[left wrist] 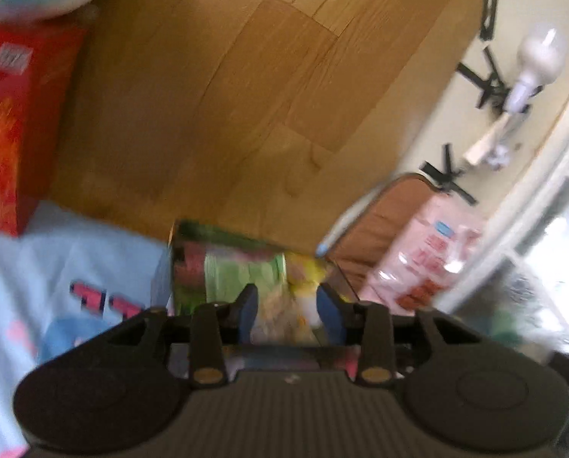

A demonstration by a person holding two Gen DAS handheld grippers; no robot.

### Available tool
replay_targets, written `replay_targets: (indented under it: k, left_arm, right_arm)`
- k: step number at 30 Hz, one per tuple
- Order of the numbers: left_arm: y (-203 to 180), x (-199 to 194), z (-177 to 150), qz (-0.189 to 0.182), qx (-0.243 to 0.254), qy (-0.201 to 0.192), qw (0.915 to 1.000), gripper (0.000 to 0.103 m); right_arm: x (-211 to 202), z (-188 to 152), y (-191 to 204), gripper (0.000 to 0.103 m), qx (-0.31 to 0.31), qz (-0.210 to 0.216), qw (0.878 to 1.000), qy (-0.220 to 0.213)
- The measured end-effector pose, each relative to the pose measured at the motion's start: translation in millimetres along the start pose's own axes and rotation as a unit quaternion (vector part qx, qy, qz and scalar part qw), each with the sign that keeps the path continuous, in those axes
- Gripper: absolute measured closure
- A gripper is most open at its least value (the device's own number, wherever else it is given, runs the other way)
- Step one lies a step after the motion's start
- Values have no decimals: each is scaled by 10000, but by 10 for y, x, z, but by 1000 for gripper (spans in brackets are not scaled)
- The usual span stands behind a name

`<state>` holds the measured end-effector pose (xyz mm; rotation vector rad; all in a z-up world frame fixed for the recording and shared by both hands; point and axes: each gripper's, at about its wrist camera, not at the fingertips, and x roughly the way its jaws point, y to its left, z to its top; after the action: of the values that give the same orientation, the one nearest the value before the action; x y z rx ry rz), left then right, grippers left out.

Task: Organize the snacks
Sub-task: 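Drop the peanut bag into the black box, then grasp the orange spicy snack bag with the right gripper and lift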

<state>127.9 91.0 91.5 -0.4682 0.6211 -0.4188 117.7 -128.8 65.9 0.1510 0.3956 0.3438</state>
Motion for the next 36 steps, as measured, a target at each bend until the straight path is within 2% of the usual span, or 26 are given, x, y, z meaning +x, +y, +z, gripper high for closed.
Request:
replay_targets:
  k: [3, 4, 5, 7, 8, 10, 11, 14, 18, 19, 20, 21, 23, 25, 29, 36]
  left_arm:
    - [223, -134, -277, -95, -272, 354, 9990, 67]
    - [289, -139, -384, -195, -410, 522, 9976, 67]
    - [344, -125, -499, -281, -519, 702, 9958, 68]
    - [384, -77, -687, -243, -556, 936, 9938, 68]
    - [400, -41, -776, -166, -565, 1021, 9930, 68]
    - [476, 17, -885, -87, -765, 1125, 9907, 70]
    - [506, 10, -914, -116, -834, 1041, 9910, 72]
    - [548, -31, -955, -166, -960, 953, 9907, 70]
    - [556, -51, -981, -175, -961, 870, 9914, 69]
    - [546, -52, -975, -172, -963, 866, 9914, 67]
    - [548, -57, -965, -182, -983, 875, 9911, 66]
    - [552, -59, -951, -195, -1019, 913, 9904, 66]
    - [551, -103, -921, -193, -1042, 878, 9905, 58]
    - [541, -171, -884, -147, -968, 731, 9925, 49]
    - [458, -222, -783, -273, -849, 624, 9941, 46]
    - [192, -291, -495, -497, -598, 266, 9966, 46]
  right_arm:
    - [-106, -237, -110, 53, 416, 518, 9966, 487]
    - [-77, -329, -130, 57, 503, 596, 9943, 724]
    - [-24, -422, -157, 65, 597, 639, 9915, 960]
    - [104, -541, -224, 73, 837, 635, 9856, 1323]
    - [174, -581, -262, 74, 1025, 631, 9822, 1442]
    - [280, -618, -323, 75, 1341, 712, 9758, 1570]
    - [324, -638, -320, 77, 1402, 763, 9739, 1615]
    - [349, -717, -192, 77, 1455, 1009, 9672, 1824]
    - [122, -814, -22, 75, 1394, 1018, 9702, 1701]
    - [103, -814, -18, 78, 1426, 1004, 9701, 1690]
    - [86, -822, -18, 91, 1453, 967, 9700, 1690]
    - [72, -826, -36, 98, 1521, 890, 9699, 1679]
    - [39, -819, -139, 100, 2004, 1074, 9605, 1605]
    - [-72, -760, -207, 100, 2205, 1086, 9591, 1402]
    - [-240, -518, -205, 100, 2337, 1301, 9575, 1081]
    - [-170, 278, -41, 100, 1756, 1466, 9720, 535]
